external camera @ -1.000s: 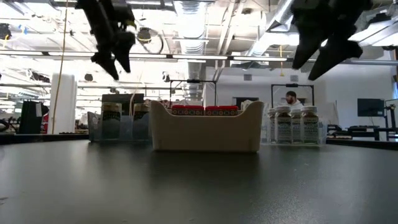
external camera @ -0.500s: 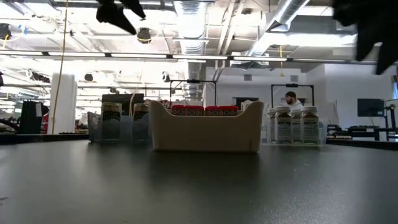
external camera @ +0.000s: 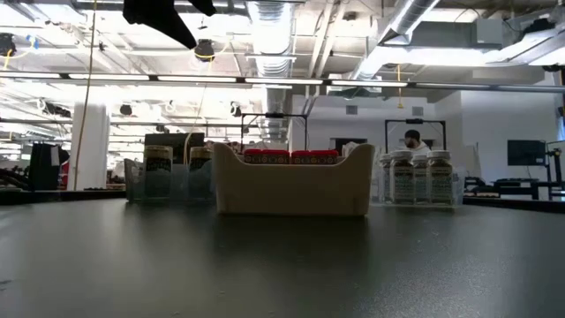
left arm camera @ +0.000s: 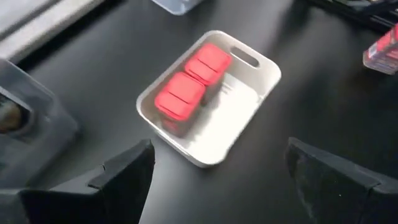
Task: Sort spices by type
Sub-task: Put the red seasoning can into the gray bin, then return to Home Position
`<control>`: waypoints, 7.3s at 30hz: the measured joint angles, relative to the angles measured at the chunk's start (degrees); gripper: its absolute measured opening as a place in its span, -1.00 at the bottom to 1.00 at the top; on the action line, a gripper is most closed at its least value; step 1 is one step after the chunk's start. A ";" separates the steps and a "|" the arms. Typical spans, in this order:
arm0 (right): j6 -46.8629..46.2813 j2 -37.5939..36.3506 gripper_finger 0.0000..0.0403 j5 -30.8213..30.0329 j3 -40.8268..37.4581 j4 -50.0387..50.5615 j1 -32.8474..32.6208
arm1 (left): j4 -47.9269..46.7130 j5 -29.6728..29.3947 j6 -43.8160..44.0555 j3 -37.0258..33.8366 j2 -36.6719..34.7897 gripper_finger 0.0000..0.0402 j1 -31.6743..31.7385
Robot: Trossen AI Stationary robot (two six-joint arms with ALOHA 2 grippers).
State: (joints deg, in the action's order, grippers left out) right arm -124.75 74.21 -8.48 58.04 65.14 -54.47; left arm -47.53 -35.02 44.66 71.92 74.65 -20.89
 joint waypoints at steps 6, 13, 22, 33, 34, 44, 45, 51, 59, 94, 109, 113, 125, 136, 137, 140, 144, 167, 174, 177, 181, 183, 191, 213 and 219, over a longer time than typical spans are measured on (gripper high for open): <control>-4.85 3.16 0.42 2.63 0.00 -3.45 -4.49 | 3.47 -0.46 4.56 0.00 4.10 0.71 -3.80; -4.85 7.19 0.42 2.71 0.01 -7.62 -5.63 | 7.21 -0.43 6.23 -0.02 7.11 0.71 -5.34; -4.65 10.09 0.42 2.98 0.03 -8.37 -5.63 | 8.46 -0.40 6.63 -0.07 7.05 0.71 -5.44; -2.25 11.41 0.42 3.22 -0.27 -8.21 -5.44 | 8.48 -0.24 6.61 -0.07 7.05 0.71 -5.44; -2.25 11.44 0.42 3.22 -0.31 -7.96 -5.40 | 8.44 -0.25 6.61 -0.07 7.06 0.71 -5.44; -2.08 11.44 0.32 3.43 -0.31 -6.49 -5.40 | 8.38 -0.25 6.19 -0.07 7.06 0.71 -5.44; -2.08 11.44 0.28 3.56 -0.31 -6.49 -5.39 | 8.38 -0.25 6.19 -0.07 7.06 0.71 -5.44; 0.54 11.37 0.20 3.66 -0.31 -6.36 -5.10 | 7.44 -0.25 3.75 -0.04 7.06 0.71 -5.39; 8.12 9.31 0.20 -1.49 1.10 -3.79 -1.99 | 4.31 0.78 -11.31 0.02 6.17 0.71 -5.39; 120.37 29.20 0.19 4.79 44.56 -3.81 48.56 | 43.96 4.76 -24.61 -34.28 -19.07 0.71 -7.21; 127.93 44.18 0.19 8.12 51.36 2.16 52.21 | 41.86 4.73 -27.14 -34.36 -19.60 0.71 -7.21; 127.84 45.38 0.19 8.84 51.37 1.71 52.92 | 40.53 4.73 -25.74 -34.36 -19.60 0.71 -7.21; 127.81 49.97 0.19 12.99 51.39 1.23 55.06 | 38.86 4.73 -24.84 -34.36 -19.60 0.71 -7.21; 128.24 49.71 0.34 13.01 51.39 -1.46 55.00 | 37.45 4.71 -24.19 -34.36 -19.60 0.71 -7.19; 128.24 49.71 0.34 12.99 51.39 -1.51 55.00 | 37.47 4.71 -24.19 -34.36 -19.60 0.71 -7.19; 128.24 49.69 0.35 12.99 51.39 -1.43 55.00 | 37.46 4.69 -24.13 -34.36 -19.60 0.71 -7.19; 128.21 49.60 0.36 12.99 51.39 -1.34 55.00 | 37.47 4.71 -24.06 -34.36 -19.60 0.71 -7.19; 129.61 49.51 0.37 12.99 51.36 -1.31 55.00 | 37.53 4.70 -23.86 -34.34 -19.60 0.71 -7.19; 129.73 49.51 0.38 12.99 51.36 -1.29 55.00 | 37.53 4.71 -23.86 -34.34 -19.60 0.71 -7.19; 129.75 49.51 0.41 12.99 51.34 -1.31 55.00 | 37.53 4.71 -23.86 -34.34 -19.60 0.71 -7.19; 129.72 49.49 0.53 12.97 51.34 -1.43 55.00 | 37.53 4.71 -23.86 -34.34 -19.60 0.71 -7.19; 129.72 49.49 0.61 12.97 51.34 -1.44 55.00 | 37.53 4.71 -23.86 -34.34 -19.60 0.71 -7.19; 129.31 49.48 0.82 12.97 56.86 3.54 55.01 | 37.53 4.71 -23.86 -34.32 -19.60 0.71 -7.19; 113.36 14.62 0.83 -2.92 32.71 -5.14 46.78 | 34.44 4.54 -31.08 -35.10 -26.00 0.71 -6.55; 99.53 0.31 0.83 -6.73 11.45 -14.45 42.57 | 48.66 10.99 -39.10 -46.19 -34.92 0.71 -0.45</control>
State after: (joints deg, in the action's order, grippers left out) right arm -25.22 74.51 -15.21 69.49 50.69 -11.90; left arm 1.12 -24.02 5.56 25.73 39.72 -21.33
